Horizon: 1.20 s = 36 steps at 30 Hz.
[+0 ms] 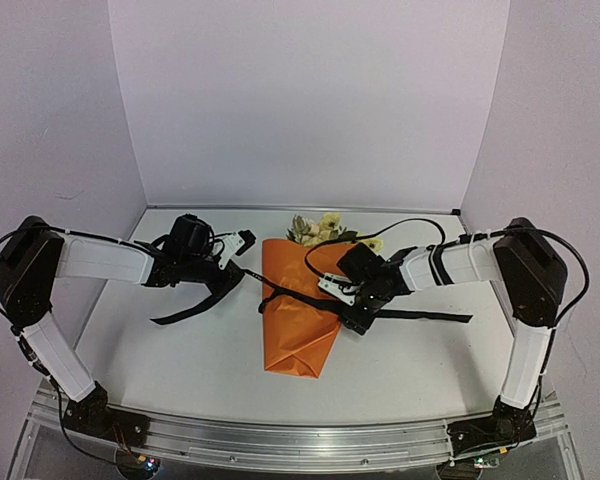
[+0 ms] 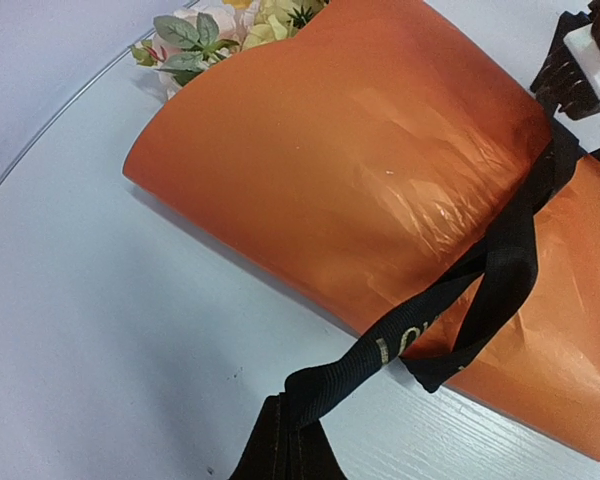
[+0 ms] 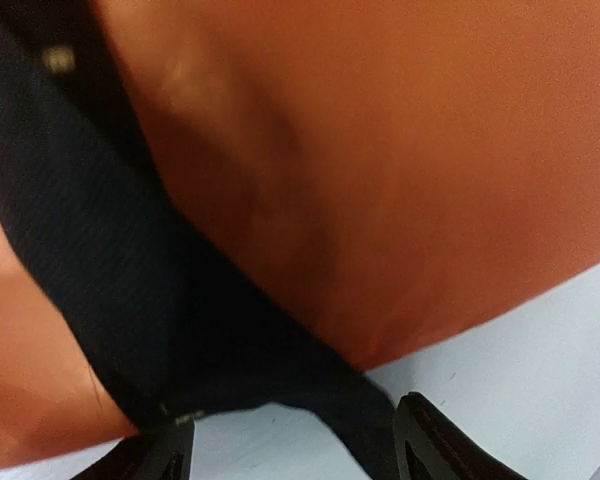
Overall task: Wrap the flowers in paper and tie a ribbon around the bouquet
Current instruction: Tie the ribbon around the folded bouquet.
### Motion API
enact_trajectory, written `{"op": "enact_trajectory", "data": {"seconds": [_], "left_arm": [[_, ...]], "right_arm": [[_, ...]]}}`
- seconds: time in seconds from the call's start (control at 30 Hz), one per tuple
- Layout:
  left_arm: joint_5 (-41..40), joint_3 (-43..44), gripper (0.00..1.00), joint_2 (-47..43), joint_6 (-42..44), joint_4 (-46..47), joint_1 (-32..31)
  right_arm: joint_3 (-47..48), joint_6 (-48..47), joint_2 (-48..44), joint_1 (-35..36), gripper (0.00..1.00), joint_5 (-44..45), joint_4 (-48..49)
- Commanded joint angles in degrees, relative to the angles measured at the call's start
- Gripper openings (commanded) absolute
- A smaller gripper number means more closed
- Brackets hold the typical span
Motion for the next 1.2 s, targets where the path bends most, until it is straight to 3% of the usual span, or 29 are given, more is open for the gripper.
{"op": "enact_trajectory", "data": {"seconds": [0.0,0.17,0.37,0.57,0.93,1.0,1.17], "left_arm": [[1.30,2.56,0.00,-0.54,-0.90,1.94,0.27],[1.40,2.73,0.00,-0.36,-0.66,1.73,0.27],[1.39,3.08,0.00,-0.01,-0.52,1.76,0.27],[-0.68,3.52,0.00,1.32,-0.36,2.08,0.27],[-8.63,1.80,0.00,0.69,-2.65,3.27,0.36],[-9.41,2.01,0.00,0.88,-4.02,2.16,0.37],[-20.07,1.86,0.00,1.83,-13.82,0.14,1.65]], "right_arm": [[3.93,-4.48,3.60,0.91,0.70,6.29,2.44],[5.15,-5.83,5.39,0.97,0.60,9.84,3.24],[4.56,-4.75,4.60,0.97,0.19,9.73,3.01],[2.13,-3.58,2.05,0.98,0.02,12.22,2.73],[-0.72,5.83,-4.23,-1.60,0.00,12.78,-1.53],[-0.34,9.08,-5.07,-2.38,0.00,12.39,-3.86],[-1.60,23.90,-7.22,-7.05,0.00,13.06,-10.14]]}}
